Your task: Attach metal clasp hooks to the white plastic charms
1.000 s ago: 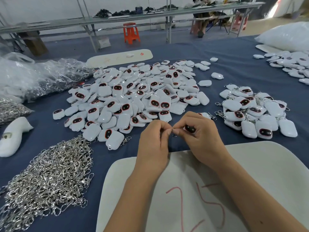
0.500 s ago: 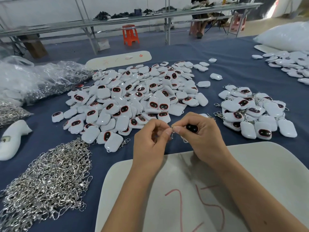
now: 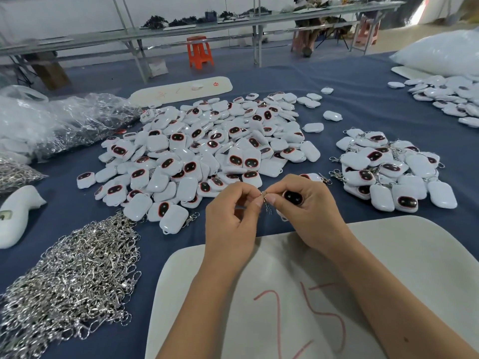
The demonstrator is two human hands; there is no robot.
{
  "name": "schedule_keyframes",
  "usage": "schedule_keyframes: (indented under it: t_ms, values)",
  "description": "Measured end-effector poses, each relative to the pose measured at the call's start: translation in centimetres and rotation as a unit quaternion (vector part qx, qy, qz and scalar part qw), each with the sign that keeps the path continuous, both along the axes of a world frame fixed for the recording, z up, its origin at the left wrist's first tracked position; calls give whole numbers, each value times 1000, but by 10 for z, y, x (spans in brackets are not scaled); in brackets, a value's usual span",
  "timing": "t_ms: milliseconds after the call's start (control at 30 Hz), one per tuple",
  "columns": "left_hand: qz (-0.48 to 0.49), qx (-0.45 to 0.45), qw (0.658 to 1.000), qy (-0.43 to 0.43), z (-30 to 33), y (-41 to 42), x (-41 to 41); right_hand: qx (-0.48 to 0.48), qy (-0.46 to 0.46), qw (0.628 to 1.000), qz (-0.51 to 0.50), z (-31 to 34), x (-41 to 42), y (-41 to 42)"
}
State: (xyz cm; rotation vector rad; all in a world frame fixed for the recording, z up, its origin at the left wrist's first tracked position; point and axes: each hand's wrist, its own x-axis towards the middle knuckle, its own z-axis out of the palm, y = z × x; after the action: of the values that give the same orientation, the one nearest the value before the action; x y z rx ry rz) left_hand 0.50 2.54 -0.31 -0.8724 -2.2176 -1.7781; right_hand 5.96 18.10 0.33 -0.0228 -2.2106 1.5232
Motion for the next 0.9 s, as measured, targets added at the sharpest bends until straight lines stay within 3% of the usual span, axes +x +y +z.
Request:
schedule_keyframes:
  t_ms: [567, 900]
  values:
    - [-77, 12, 995, -69, 1, -2, -1, 99, 36, 994, -10, 7, 3, -2]
    - [-6, -16, 1000, -23, 0, 4, 5, 113, 80, 990, -32, 4, 2, -9]
